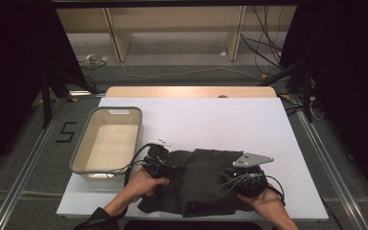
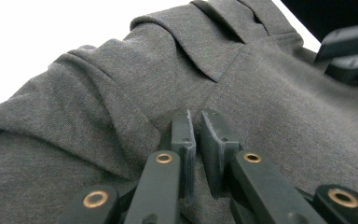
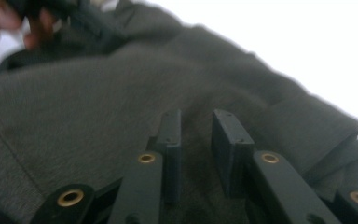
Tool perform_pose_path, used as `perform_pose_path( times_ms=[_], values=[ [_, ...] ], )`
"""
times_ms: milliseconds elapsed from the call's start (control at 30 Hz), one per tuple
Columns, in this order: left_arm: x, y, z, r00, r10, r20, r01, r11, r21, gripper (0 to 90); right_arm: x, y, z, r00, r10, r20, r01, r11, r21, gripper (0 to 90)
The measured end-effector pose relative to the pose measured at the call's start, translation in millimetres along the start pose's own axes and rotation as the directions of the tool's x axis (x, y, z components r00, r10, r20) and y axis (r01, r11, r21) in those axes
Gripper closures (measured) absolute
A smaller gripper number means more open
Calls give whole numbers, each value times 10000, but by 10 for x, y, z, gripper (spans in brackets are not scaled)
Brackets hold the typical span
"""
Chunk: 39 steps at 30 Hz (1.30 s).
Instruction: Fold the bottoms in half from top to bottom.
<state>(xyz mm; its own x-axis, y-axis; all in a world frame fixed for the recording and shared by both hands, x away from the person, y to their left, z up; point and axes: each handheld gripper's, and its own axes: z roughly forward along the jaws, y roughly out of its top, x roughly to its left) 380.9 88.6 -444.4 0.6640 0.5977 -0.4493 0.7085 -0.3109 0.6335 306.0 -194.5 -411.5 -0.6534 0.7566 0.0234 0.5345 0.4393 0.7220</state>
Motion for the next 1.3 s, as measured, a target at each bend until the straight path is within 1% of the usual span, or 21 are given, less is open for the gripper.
perform_pose_path(
  times_ms=[133,233,300,400,567,667,733,767,833,867,900,933,967,1000,1033,1067,1133,1167,1200,1267,1300],
  values=[
    [-4,-3,0,10000,41,-1,-41,10000,17,828,87,-111,81,9998,-214,5,213,9982,569,751],
    [-10,-4,5,10000,43,33,-43,10000,42,828,140,-176,178,9986,-522,90,510,9932,1051,755],
    [-13,-9,10,10000,5,49,-5,10000,53,827,154,-195,230,9976,-683,129,662,9900,1249,757],
    [-12,-15,21,10000,-7,91,6,9999,107,827,150,-221,284,9986,-526,44,514,9874,1497,761],
    [-21,-19,32,9999,-35,99,34,9999,123,826,162,-257,345,9986,-526,9,517,9839,1710,767],
    [-27,-12,11,9999,-8,173,6,9999,122,799,146,-253,348,9989,-466,-74,472,9835,1744,752],
    [-42,1,-15,9997,-48,240,48,10000,-9,773,125,-236,316,9996,-288,-61,294,9855,1670,698],
    [-48,18,-48,9998,28,217,-27,10000,-74,760,109,-222,282,9998,-180,-53,186,9875,1566,670],
    [-57,45,-102,9997,20,225,-13,9995,-305,721,56,-188,186,9999,135,-9,-134,9949,1003,623],
    [-59,65,-145,9999,-9,170,17,9990,-448,687,21,-170,133,9992,401,64,-404,9967,710,582],
    [-58,77,-181,9999,-45,109,51,9983,-584,651,-33,-151,68,9969,757,211,-765,9961,433,532],
    [-52,83,-205,10000,-59,75,64,9977,-670,643,-83,-144,25,9940,1035,361,-1043,9944,190,501],
    [-38,91,-236,9999,-162,7,162,9973,-710,633,-125,-144,-5,9909,1261,466,-1265,9920,55,481],
    [-29,92,-244,9996,-258,-72,252,9969,-747,615,-195,-150,-40,9831,1727,603,-1723,9850,-128,462],
    [-17,93,-251,9989,-406,-231,389,9968,-697,590,-238,-157,-51,9789,1938,643,-1930,9810,-177,453],
    [-6,91,-249,9985,-438,-342,415,9969,-667,564,-293,-172,-59,9712,2250,780,-2244,9744,-164,443],
    [6,90,-229,9956,-719,-600,692,9965,-461,531,-346,-193,-48,9637,2474,1006,-2481,9687,-54,428],
    [14,87,-207,9934,-884,-735,862,9958,-322,509,-362,-199,-38,9628,2479,1074,-2493,9684,1,420],
    [20,82,-185,9913,-1011,-843,999,9948,-186,484,-379,-206,-16,9589,2568,1204,-2605,9653,159,408],
    [45,73,-151,9887,-1116,-1006,1133,9935,116,442,-407,-213,12,9538,2743,1224,-2797,9596,294,388],
    [61,66,-132,9864,-1319,-980,1341,9908,158,426,-424,-217,26,9524,2800,1207,-2856,9578,318,386]
  ],
)
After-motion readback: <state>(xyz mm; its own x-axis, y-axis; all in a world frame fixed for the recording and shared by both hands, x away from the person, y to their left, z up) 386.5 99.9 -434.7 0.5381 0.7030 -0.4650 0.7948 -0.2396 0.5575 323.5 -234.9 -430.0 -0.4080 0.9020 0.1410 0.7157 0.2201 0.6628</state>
